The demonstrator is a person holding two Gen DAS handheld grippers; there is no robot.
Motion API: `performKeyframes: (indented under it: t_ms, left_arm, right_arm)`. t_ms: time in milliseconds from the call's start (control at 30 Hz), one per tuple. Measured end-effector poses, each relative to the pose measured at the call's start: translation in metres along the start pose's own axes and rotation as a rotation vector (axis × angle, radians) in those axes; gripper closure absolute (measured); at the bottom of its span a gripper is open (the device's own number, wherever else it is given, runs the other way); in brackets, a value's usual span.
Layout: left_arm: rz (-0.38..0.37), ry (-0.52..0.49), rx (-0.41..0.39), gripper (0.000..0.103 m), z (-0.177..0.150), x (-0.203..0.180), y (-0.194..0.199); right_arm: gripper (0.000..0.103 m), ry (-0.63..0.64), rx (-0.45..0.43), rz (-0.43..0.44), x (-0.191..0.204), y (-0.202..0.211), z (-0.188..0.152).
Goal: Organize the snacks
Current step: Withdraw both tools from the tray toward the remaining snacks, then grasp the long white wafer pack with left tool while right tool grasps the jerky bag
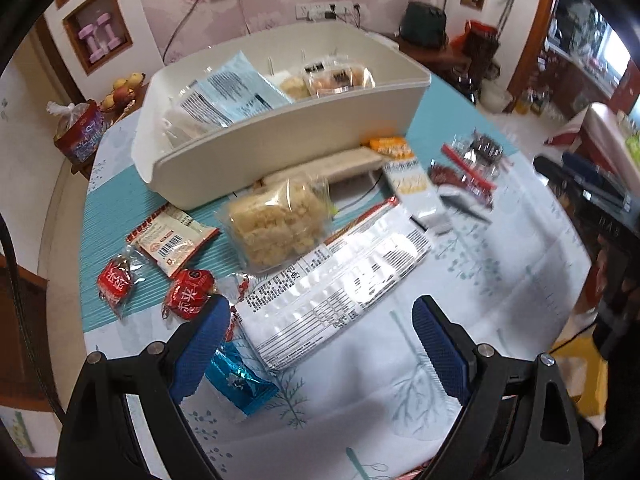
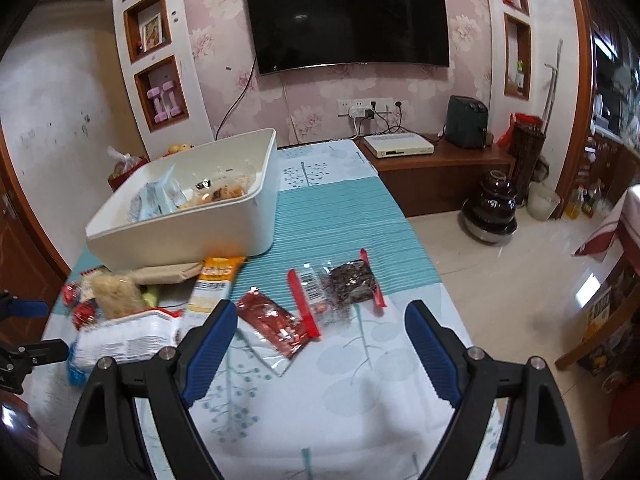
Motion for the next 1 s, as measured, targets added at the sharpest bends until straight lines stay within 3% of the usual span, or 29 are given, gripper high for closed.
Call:
performKeyframes:
  t_ms: [333, 1000]
  left_arm:
    - [0.018, -0.063, 0.093, 0.011, 0.008, 0.004, -0.049]
    - [0.02, -0.163, 0.171, 0.008, 0.023, -0.011, -0.095]
  right_arm:
    - [0.016, 0.094, -0.046, -0.033, -0.007, -0.039, -0.001]
    - [0.019, 0.086, 0.147, -0.027, -0.015, -0.11, 0.0]
Point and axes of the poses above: each gripper's, at about its wrist camera, not at the fingertips, and y roughly against the way its jaws point, x to its left, z to its top, the point moved 2 cm from there along -y, roughly the way its jaws point, and after that the axes turned 8 degrees about -z, right-handed, at the moved point
